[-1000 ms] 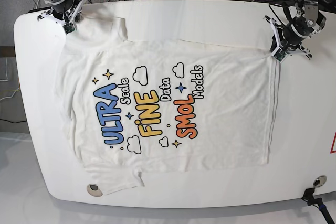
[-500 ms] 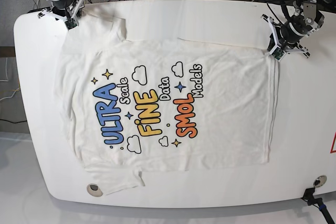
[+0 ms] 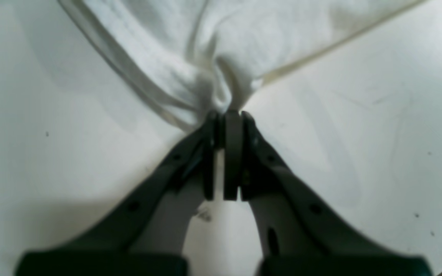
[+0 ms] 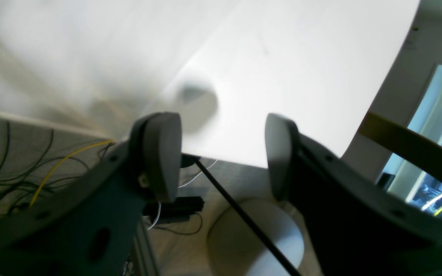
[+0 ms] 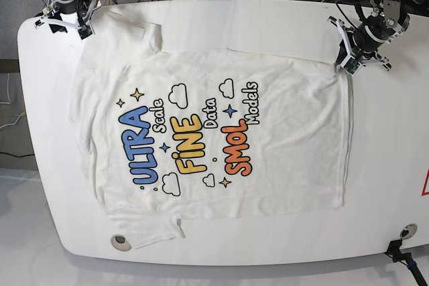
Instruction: Fold the T-shirt properly
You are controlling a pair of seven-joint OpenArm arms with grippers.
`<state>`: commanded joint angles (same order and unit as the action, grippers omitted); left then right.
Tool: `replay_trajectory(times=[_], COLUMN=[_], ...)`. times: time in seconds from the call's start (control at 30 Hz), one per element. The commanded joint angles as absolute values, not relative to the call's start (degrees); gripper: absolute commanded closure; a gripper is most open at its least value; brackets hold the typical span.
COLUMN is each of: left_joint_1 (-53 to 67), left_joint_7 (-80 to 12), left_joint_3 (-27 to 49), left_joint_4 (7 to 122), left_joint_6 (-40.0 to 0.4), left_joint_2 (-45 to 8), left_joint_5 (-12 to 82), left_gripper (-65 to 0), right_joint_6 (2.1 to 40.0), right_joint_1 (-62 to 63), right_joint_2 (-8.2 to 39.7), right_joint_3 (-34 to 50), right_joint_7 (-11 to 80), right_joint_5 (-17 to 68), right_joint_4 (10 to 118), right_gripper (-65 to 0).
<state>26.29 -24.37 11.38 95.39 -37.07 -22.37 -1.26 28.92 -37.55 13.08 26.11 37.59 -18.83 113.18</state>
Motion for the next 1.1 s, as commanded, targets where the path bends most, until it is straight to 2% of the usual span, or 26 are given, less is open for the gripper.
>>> replay_trajectory(times=[0.17,0.2,0.33,0.37,0.43,1.0,1.1], left_joint_1=[25.8,26.1,26.0,24.9,24.3,23.9,23.9], left_joint_7=[-24.3,-24.4,-25.0,-23.2,-23.3,-23.3,-23.3], left_joint_3=[11.3,11.8,11.8,12.5,13.1,14.9,14.9], left_joint_4=[95.4,95.9,95.7,96.0,96.0,96.0,96.0], left_joint_6=[-36.9,-35.6,-35.3,-34.9,-34.9,-35.0,-35.1], left_joint_2=[-22.4,-22.3,-22.1,-21.5,-21.5,-21.5,-21.5], left_joint_5=[-1.3,-1.7,-2.5,-1.1,-1.2,-1.2,-1.2], left_gripper=[0.0,0.0,0.0,-1.9,-1.9,-1.9,-2.0], right_joint_6=[33.0,32.2,32.3,33.5,33.7,33.8,36.0], right_joint_1=[-33.7,-34.5,-31.4,-30.1,-28.5,-28.4,-28.4], right_joint_2=[13.2,13.1,13.3,12.0,11.8,10.8,9.6], right_joint_3=[28.3,25.6,19.5,19.9,20.3,20.3,20.4], right_joint_7=[44.8,41.8,40.3,41.3,41.4,41.5,41.7], right_joint_5=[-11.2,-15.0,-15.2,-13.0,-13.0,-13.0,-12.9], right_joint_4=[113.5,113.0,110.5,110.8,110.7,110.8,111.9], right_gripper=[-34.2,-34.5,-34.1,-33.2,-33.1,-33.1,-33.1])
